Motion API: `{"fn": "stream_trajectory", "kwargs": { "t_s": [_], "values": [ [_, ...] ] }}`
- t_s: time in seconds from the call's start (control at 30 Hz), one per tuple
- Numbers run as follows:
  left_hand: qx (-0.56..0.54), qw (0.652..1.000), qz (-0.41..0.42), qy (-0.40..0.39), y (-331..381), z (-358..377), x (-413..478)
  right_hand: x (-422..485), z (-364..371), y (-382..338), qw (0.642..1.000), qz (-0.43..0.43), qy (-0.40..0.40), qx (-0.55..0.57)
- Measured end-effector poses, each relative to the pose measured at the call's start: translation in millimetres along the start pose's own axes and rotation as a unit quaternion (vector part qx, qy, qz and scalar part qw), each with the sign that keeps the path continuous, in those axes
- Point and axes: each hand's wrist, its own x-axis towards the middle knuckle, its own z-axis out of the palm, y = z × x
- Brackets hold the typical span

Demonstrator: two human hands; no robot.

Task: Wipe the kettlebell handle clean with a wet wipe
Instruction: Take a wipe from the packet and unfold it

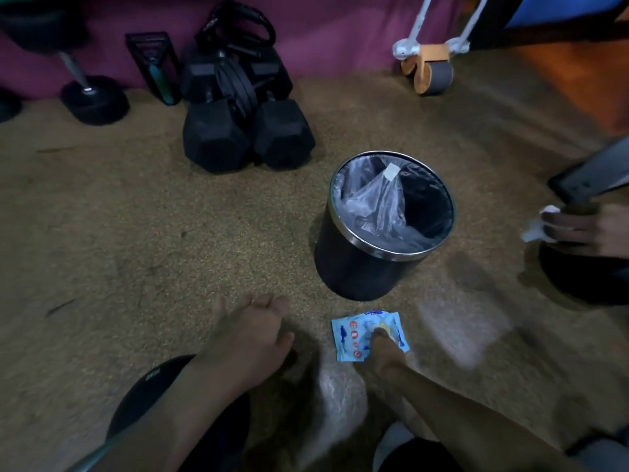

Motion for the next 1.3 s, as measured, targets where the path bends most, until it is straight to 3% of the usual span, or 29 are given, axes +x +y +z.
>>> {"fn": "stream_trajectory", "kwargs": {
  "t_s": [0.03,0.13,0.2,0.33,0.47,0.57,0.8,0.93,1.13,1.23,1.3],
  "values": [
    [-0.002,1.000,-0.001,0.008,-1,-1,-1,-9,-5,-7,0.999,0.012,-0.001,0.047],
    [0.000,1.000,0.006,0.026,0,-8,-10,-10,-14,-18,0.997,-0.046,0.015,-0.059],
    [-0.010,0.999,0.008,0.029,1,-13,-20,-28,-21,-29,0.994,-0.090,-0.001,-0.065],
    [-0.078,0.995,0.007,0.064,-6,-17,-41,-94,-36,-71,0.974,-0.140,-0.104,0.147],
    [-0.211,0.971,-0.002,0.115,-21,-16,-77,-185,-55,-111,0.925,-0.219,-0.191,0.245],
    [-0.353,0.925,-0.018,0.141,-38,-14,-114,-240,-63,-126,0.899,-0.288,-0.211,0.253],
    [-0.614,0.771,-0.006,0.169,-73,-1,-201,-328,-52,-155,0.869,-0.400,-0.201,0.208],
    [-0.657,0.721,-0.006,0.219,-83,3,-218,-348,-33,-165,0.858,-0.432,-0.227,0.160],
    [-0.666,0.669,-0.064,0.322,-96,-2,-213,-341,-28,-175,0.868,-0.405,-0.247,0.145],
    [-0.697,0.647,-0.092,0.295,-95,5,-208,-337,-30,-175,0.848,-0.437,-0.250,0.165],
    [-0.752,0.606,-0.084,0.246,-88,7,-203,-336,-29,-175,0.834,-0.460,-0.252,0.172]
  ]
}}
